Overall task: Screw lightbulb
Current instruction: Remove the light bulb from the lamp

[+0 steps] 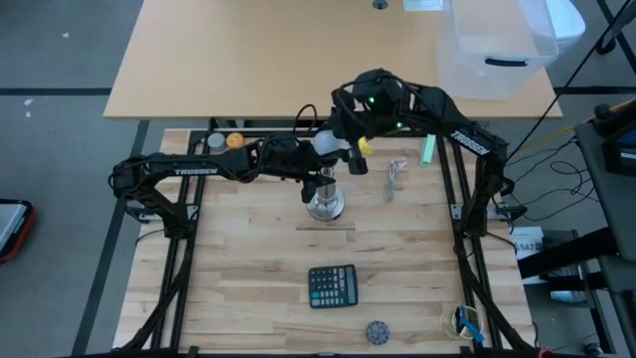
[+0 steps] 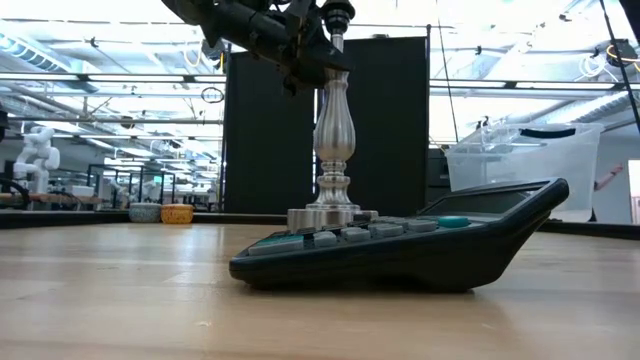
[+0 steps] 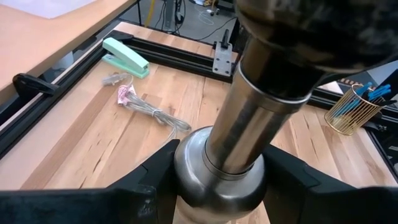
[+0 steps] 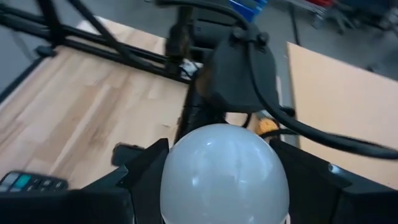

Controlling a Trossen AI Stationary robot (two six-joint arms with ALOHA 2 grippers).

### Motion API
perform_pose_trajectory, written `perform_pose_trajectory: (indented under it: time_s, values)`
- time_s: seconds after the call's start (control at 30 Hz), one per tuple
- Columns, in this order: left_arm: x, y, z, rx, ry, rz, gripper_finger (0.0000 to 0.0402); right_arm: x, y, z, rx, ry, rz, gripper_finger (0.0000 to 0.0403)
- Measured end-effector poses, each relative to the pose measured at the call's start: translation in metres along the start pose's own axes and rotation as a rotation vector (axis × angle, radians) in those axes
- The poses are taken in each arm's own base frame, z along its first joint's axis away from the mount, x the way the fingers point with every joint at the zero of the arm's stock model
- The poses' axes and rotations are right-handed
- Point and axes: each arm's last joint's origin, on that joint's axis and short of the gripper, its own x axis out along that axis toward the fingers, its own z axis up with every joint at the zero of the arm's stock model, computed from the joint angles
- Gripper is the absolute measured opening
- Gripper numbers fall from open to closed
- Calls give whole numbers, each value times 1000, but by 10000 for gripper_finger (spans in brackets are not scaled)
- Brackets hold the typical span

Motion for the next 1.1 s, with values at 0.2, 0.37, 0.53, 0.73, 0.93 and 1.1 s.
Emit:
perform_pose_trajectory:
  time_s: [0.2,0.37,0.53,0.73,0.93,1.1]
  values:
    - [0,-1,0,8,-2,-14,175,-4,-14,-8,-82,-77,131,250]
    - [0,-1,1,21,-4,-30,175,-8,-27,-15,-71,-160,240,251]
    - [0,-2,1,20,-4,-44,175,-10,-38,-19,-48,-214,271,251]
    - [0,-3,-1,9,14,-91,175,-9,-41,-14,-2,-258,264,258]
    - [-1,-2,0,18,16,-130,175,-7,-36,-10,5,-262,270,289]
    - [-1,-1,0,40,19,-174,175,-15,-27,-1,-41,-355,363,290]
